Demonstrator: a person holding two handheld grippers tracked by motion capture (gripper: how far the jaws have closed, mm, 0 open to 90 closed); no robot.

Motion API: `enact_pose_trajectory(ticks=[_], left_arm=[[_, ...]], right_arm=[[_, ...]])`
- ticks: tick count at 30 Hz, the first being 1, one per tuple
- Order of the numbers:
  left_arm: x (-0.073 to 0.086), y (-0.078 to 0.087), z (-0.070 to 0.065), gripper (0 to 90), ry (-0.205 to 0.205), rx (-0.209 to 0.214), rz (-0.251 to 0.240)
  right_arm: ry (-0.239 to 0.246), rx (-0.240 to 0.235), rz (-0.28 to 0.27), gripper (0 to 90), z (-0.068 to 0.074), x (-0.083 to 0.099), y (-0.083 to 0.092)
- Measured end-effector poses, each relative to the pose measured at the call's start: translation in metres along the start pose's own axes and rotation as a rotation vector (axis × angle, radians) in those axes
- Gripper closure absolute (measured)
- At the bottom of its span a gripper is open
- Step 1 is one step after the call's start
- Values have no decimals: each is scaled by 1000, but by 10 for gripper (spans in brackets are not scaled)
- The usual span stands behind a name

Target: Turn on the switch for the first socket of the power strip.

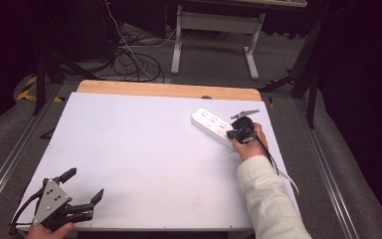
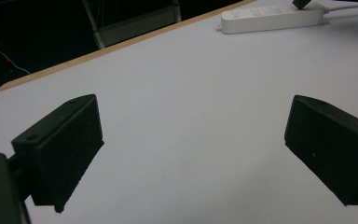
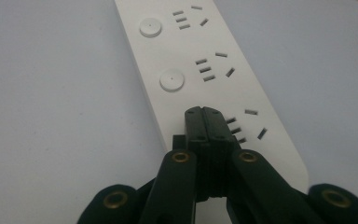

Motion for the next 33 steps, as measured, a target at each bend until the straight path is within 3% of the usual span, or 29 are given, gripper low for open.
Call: enact_pose_trajectory(ticks=[8, 12, 17, 19, 25, 33], left_arm=[[0, 0, -1, 48, 2, 2, 1], [0, 0, -1, 48, 3, 3, 0], [0, 1, -1, 48, 5, 4, 0], [0, 1, 0, 48, 3, 2, -2], [0, 2, 0, 48, 5, 4, 0], [0, 2, -1, 47, 0, 2, -2]], right_arm=[[0, 11, 0, 900, 2, 0, -1], [-5, -12, -8, 900, 3, 0, -2], [23, 37, -3, 900, 8, -2, -4], [-19, 6, -17, 900, 4, 0, -3], [-68, -25, -43, 900, 0, 3, -3], [-80, -29, -45, 900, 0, 4, -3]])
Point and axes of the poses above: each handheld gripper's, and its own axes: y roughly backward along the jaws, x roughly out of its underside, z roughly to its left, the point moved 3 cm from there along -y, roughly forward along the jaws
